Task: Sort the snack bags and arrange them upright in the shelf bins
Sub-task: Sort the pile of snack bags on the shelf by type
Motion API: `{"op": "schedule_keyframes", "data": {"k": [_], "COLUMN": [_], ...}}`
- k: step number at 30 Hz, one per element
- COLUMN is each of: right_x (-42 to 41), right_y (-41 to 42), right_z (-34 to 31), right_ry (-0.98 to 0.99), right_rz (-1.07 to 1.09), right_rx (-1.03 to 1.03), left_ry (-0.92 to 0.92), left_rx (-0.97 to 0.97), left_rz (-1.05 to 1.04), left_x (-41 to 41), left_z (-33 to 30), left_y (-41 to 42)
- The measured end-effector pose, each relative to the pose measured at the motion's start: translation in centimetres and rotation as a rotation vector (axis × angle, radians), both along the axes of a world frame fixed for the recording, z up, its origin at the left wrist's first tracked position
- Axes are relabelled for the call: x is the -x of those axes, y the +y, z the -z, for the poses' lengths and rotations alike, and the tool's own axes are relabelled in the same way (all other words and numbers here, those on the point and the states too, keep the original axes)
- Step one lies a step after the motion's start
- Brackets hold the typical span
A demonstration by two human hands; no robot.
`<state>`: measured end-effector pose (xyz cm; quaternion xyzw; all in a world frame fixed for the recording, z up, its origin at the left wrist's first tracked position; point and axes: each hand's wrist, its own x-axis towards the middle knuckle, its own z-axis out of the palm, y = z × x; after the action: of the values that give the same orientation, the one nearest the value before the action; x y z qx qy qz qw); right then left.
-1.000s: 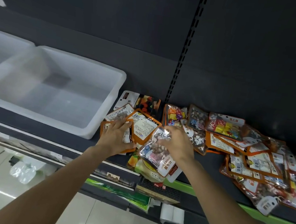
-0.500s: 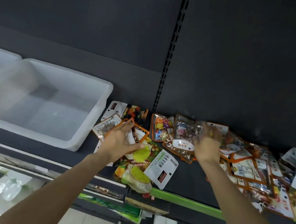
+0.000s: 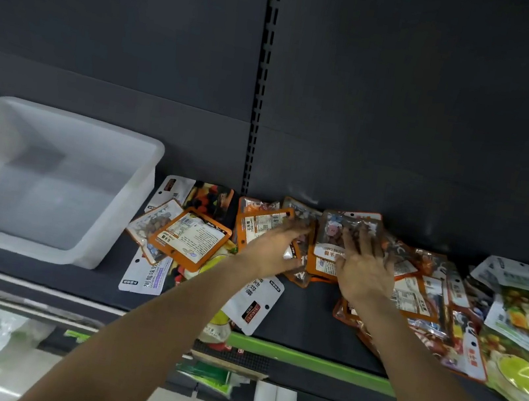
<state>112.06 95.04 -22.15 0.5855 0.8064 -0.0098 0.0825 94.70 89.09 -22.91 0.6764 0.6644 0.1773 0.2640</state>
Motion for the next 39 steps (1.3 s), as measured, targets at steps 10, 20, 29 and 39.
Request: {"op": "schedule_keyframes", "data": {"k": [10, 20, 29, 39], "right_x": [5.8, 8.4, 7.2, 8.2], "right_y": [-7.7, -8.7, -9.0, -11.8], "right_z": [0.3, 3.7, 1.7, 3.0], "right_ry": [0.395, 0.033, 0.199, 0.191], "right_rz": [-0.398, -0.235, -0.215, -0.298], "right_rx": [0.150, 0.059, 0.120, 0.380], "left_ry": [0.047, 0.243, 0.101, -0.072], "left_rx": [-0.111, 0.255, 0.114, -0.249], "left_rz": [-0.303, 0.025, -0.014, -0.237], "left_x": [10.5, 11.1, 11.7, 12.9], "left_z": [2.6, 3.7, 3.4, 2.6], "left_y": [-11.3, -15.8, -15.6, -16.7]}}
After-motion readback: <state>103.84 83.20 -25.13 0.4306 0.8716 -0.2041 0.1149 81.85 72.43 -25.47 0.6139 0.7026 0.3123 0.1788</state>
